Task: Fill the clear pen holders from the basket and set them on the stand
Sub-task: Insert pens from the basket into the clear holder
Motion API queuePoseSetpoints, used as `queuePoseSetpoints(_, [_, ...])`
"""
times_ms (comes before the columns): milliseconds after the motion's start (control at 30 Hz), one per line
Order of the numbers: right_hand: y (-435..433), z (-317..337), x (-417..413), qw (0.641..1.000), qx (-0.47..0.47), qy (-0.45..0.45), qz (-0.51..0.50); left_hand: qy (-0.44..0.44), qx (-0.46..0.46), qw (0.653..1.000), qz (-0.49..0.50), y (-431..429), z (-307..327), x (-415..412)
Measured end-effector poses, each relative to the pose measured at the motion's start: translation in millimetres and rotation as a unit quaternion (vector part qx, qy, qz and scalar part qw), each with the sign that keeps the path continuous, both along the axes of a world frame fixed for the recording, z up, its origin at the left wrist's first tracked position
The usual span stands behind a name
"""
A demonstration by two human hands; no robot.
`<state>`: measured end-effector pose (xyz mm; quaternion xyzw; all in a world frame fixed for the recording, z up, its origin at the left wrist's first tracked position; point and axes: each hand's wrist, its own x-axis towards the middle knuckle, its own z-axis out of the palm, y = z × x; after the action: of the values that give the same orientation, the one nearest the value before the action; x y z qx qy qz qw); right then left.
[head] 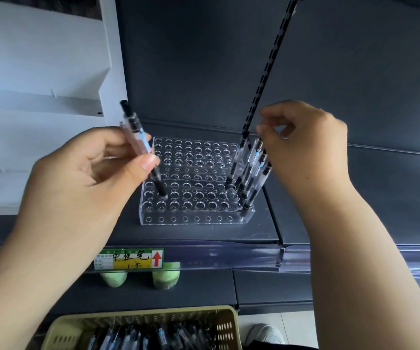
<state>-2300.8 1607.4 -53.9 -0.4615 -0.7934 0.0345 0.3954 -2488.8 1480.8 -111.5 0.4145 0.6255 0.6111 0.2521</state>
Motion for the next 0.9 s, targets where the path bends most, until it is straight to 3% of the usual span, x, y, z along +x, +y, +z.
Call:
queuePoseSetpoints(167, [-3,6,13,1.000,-0.002,0.023,0.013,0.093,0.103,0.990,0.021,10,33,49])
queuePoseSetpoints(433, [-1,12,40,0.998,-0.028,0.055,0.025,0.188,0.023,0.982,0.014,66,30,94])
queuePoseSetpoints(900, [0,16,52,0.995,-0.050,0.073,0.035,0.224,-0.005,0.974,0.030,83,9,100])
